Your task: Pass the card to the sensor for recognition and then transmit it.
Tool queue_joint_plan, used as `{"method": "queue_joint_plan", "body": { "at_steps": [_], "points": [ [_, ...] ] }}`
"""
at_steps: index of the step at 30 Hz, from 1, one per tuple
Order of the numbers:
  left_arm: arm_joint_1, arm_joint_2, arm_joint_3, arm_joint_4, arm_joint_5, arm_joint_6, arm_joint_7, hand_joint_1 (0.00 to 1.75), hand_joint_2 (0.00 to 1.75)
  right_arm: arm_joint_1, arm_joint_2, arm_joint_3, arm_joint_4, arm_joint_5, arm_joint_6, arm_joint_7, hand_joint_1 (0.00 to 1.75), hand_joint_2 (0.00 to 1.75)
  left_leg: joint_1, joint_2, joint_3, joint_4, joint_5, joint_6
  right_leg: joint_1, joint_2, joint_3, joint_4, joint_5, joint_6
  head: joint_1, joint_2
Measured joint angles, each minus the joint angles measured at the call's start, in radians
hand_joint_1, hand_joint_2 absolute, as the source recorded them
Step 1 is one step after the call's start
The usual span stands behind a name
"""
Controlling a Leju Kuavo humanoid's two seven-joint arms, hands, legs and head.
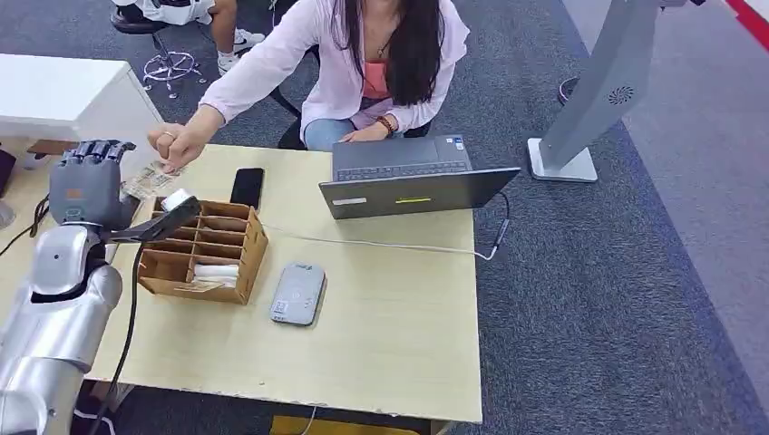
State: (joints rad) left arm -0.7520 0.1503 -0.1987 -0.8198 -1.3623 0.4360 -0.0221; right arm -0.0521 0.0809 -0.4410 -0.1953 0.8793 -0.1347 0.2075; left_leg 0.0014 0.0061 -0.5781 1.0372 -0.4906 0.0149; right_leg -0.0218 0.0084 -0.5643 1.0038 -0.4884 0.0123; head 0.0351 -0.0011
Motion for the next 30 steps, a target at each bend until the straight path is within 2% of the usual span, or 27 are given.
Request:
{"method": "queue_joint_plan", "body": {
  "at_steps": [13,20,23,30],
  "points": [
    [0.035,0.005,0.0,-0.019,0.025,-0.006,-0.021,1.75,1.75,0.0,0.0,-0.012,0.0,0.008,0.002,-0.002,0.0,1.75,0.0,0.0,0.0,0.0,0.0,0.0,0.0,0.0,0.0,0.0,0.0,0.0,0.0,0.0],
    [0.116,-0.008,-0.011,-0.13,0.045,-0.015,-0.051,1.75,1.75,0.0,0.0,-0.03,0.001,0.018,-0.002,-0.002,0.0,1.75,0.0,0.0,0.0,0.0,0.0,0.0,0.0,-0.001,0.0,0.0,0.0,0.0,0.0,0.0],
    [0.144,-0.026,-0.034,-0.178,0.034,-0.015,-0.053,1.75,1.75,0.0,0.0,-0.041,0.002,0.018,-0.003,-0.002,0.0,1.75,0.0,0.0,0.0,0.0,0.0,0.0,0.0,-0.001,0.0,0.0,0.0,0.0,0.0,0.0],
    [0.201,-0.136,-0.178,-0.334,-0.016,-0.055,-0.036,1.75,1.75,-0.001,0.0,-0.056,0.002,0.022,-0.012,-0.003,0.0,1.75,-0.001,-0.004,-0.002,0.001,0.0,0.001,-0.001,-0.004,0.0,-0.001,0.0,0.0,0.0,0.0]
  ]
}}
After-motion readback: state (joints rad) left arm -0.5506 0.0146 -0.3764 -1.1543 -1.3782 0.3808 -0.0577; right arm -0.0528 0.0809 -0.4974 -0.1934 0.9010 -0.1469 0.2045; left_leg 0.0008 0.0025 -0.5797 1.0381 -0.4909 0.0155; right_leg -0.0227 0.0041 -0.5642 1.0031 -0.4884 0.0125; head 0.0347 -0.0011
